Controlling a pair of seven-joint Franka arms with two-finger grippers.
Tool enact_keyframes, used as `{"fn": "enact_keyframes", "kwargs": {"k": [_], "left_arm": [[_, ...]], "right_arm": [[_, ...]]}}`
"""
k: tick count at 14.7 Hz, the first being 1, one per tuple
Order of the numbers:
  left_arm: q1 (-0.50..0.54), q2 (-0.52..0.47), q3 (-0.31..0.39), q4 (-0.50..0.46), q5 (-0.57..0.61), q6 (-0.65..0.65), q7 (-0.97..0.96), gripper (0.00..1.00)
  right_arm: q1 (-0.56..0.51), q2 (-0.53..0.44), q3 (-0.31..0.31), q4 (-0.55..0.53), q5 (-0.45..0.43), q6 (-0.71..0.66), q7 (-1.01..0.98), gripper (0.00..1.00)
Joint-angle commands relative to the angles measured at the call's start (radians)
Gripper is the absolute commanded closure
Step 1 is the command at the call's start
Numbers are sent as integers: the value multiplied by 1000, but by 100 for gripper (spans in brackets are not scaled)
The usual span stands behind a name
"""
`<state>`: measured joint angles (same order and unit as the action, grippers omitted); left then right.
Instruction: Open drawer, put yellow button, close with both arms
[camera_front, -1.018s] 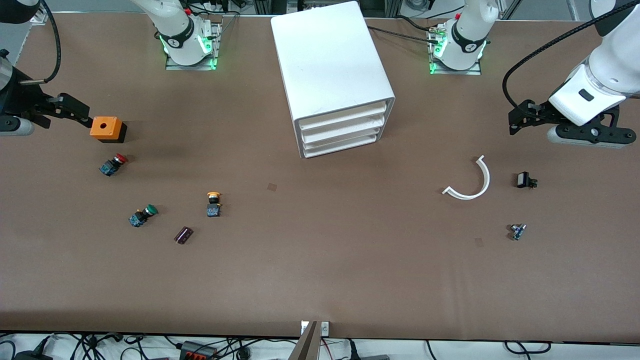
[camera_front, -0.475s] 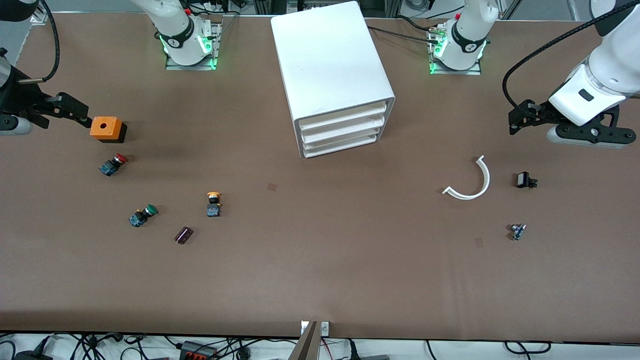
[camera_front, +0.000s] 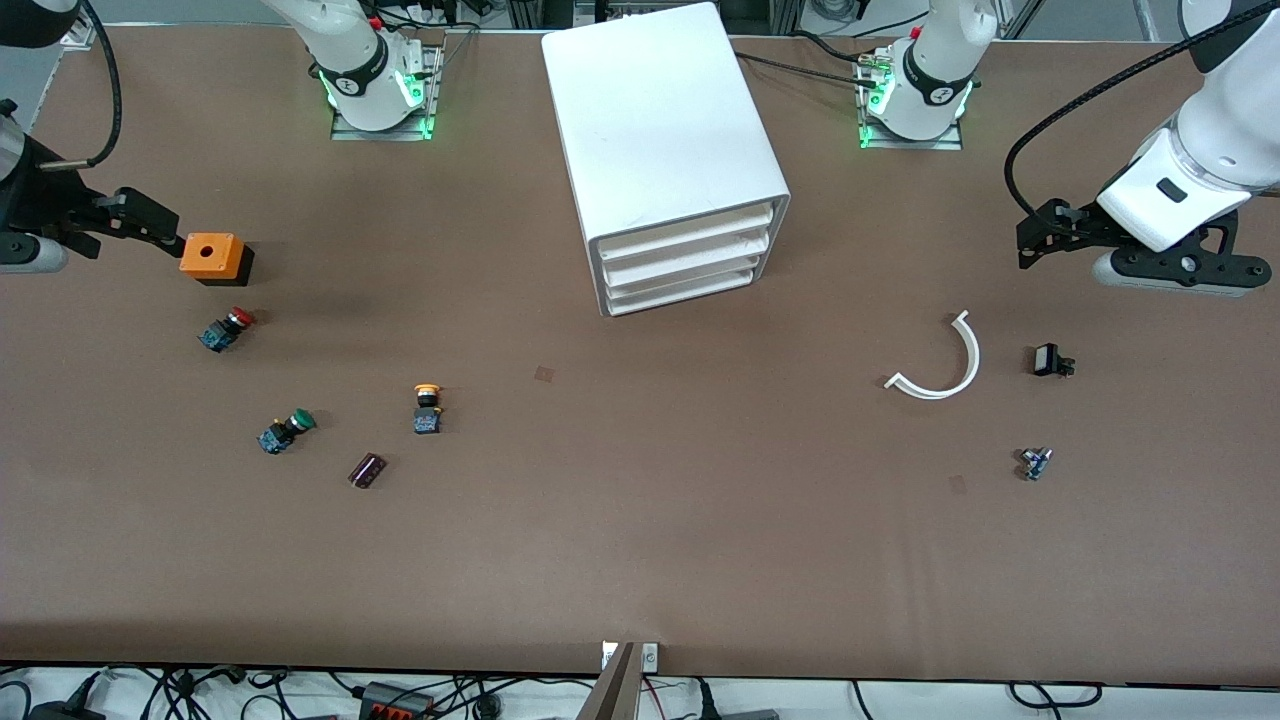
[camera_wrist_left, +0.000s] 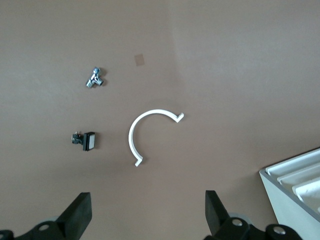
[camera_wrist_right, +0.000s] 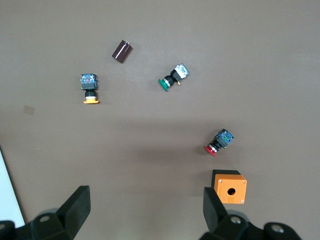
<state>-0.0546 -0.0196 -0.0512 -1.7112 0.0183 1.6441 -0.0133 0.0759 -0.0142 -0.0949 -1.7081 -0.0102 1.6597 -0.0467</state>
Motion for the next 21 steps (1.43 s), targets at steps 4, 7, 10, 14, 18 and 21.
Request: {"fn": "enact_keyframes", "kwargs": {"k": [4,7,10,14,18,21], "left_arm": [[-8,15,-15,56,-92,-197,15,0],[-54,43,-21,59,-179,-295,19,0],[-88,125,-41,59,-282,-329,22,0],[-80,256,-41,55,-556,-299,67,0],[-79,357,-41,-4,-777,-181,372,0],[-93,362,-42,-125,-915,-52,533,0]], "right_arm": [[59,137,-3,13,-7,83,4,0],[111,190,-3,15,-1,116,14,0],[156,267,-3,13,9,179,18,0],[220,379,-3,13,24,282,21,0],[264,505,-3,13,26,397,21,0],[275,560,-3,13,27,446,21,0]]}}
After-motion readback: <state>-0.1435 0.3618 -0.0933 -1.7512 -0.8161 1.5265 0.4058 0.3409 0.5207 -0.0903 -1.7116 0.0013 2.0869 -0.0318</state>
